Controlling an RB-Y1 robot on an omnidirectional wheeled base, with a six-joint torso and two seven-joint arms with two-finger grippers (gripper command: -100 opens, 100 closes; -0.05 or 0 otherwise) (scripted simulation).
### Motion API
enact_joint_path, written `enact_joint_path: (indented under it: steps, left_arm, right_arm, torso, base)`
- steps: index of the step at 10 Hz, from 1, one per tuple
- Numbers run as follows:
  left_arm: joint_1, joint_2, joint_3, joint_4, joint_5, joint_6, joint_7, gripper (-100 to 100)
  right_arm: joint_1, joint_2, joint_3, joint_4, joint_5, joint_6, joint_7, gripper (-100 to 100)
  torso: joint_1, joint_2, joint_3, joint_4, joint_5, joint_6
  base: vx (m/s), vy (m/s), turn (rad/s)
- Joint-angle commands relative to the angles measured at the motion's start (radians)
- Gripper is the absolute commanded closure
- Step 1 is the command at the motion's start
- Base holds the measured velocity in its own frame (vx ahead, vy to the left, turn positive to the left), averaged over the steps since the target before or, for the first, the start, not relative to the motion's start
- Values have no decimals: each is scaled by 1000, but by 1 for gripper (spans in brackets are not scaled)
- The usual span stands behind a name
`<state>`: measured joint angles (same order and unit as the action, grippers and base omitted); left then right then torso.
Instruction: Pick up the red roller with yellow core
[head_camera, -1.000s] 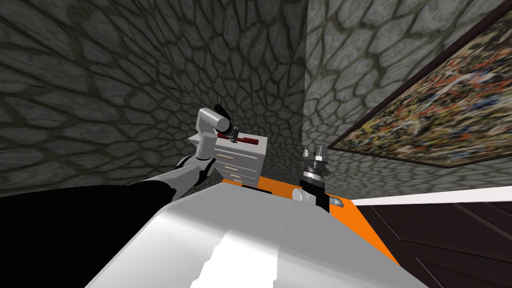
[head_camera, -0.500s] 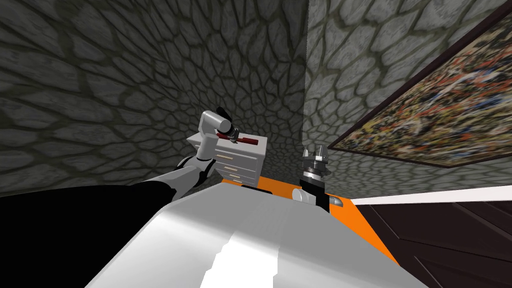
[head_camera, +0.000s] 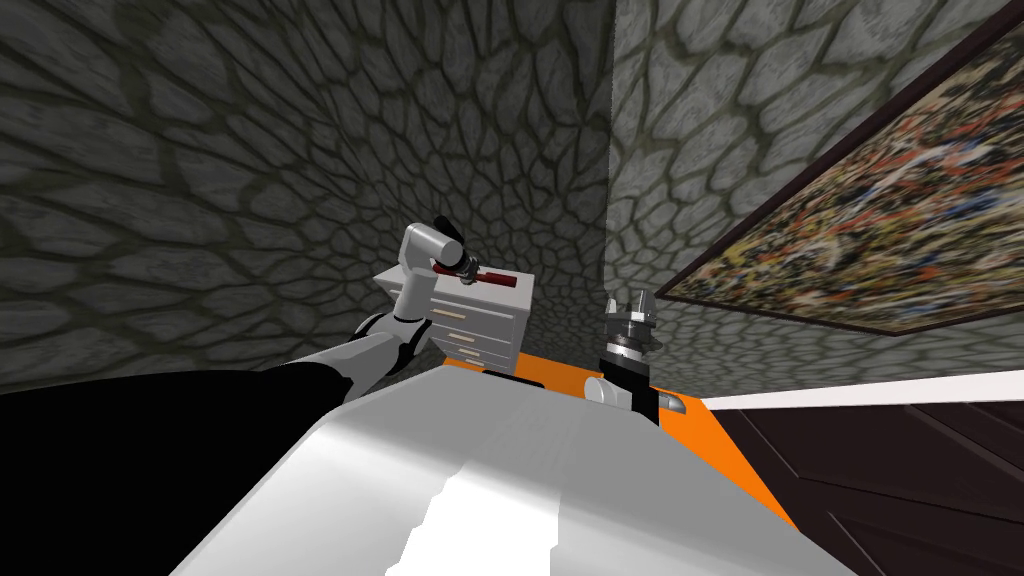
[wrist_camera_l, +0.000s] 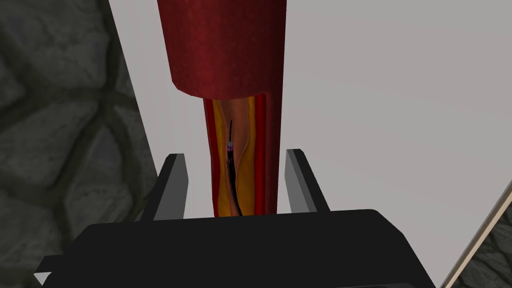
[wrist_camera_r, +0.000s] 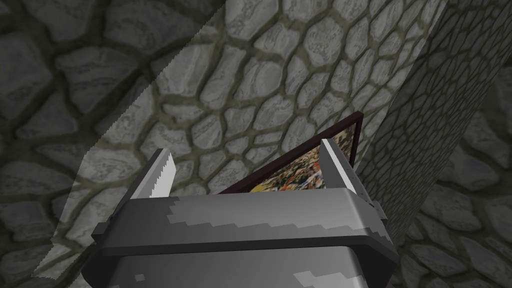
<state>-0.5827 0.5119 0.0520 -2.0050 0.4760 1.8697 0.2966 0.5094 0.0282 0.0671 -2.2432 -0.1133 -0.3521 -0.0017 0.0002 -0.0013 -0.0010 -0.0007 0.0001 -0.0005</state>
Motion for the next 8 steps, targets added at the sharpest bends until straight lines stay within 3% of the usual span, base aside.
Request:
enact_joint_path:
  steps: [1, 2, 3, 4, 6, 7, 8]
  left_arm:
    - [0, 0, 0, 0, 0, 0, 0, 100]
    - [0, 0, 0, 0, 0, 0, 0, 100]
    - [1, 0, 0, 0, 0, 0, 0, 0]
    - [-7, 4, 8, -28, 13, 34, 10, 100]
    - [-16, 8, 15, -54, 25, 68, 21, 100]
    - [-11, 6, 10, -43, 19, 52, 16, 100]
    - [-12, 6, 11, -45, 20, 56, 18, 0]
  right_arm:
    - [0, 0, 0, 0, 0, 0, 0, 0]
    - [0, 0, 0, 0, 0, 0, 0, 0]
    - [0, 0, 0, 0, 0, 0, 0, 0]
    - [0, 0, 0, 0, 0, 0, 0, 0]
    - [0, 0, 0, 0, 0, 0, 0, 0]
    - [0, 0, 0, 0, 0, 0, 0, 0]
    - [0, 0, 0, 0, 0, 0, 0, 0]
  torso:
    - [0, 0, 0, 0, 0, 0]
    - [0, 0, 0, 0, 0, 0]
    - [0, 1, 1, 1, 0, 0]
    - [0, 1, 1, 1, 0, 0]
    - [0, 2, 2, 2, -1, 0]
    - [0, 3, 3, 2, -1, 0]
    - [-1, 3, 2, 2, -1, 0]
  base:
    - [0, 0, 0]
    - [0, 0, 0]
    - [0, 0, 0]
    - [-3, 5, 19]
    - [-5, 7, 14]
    - [0, 0, 0]
    - [0, 0, 0]
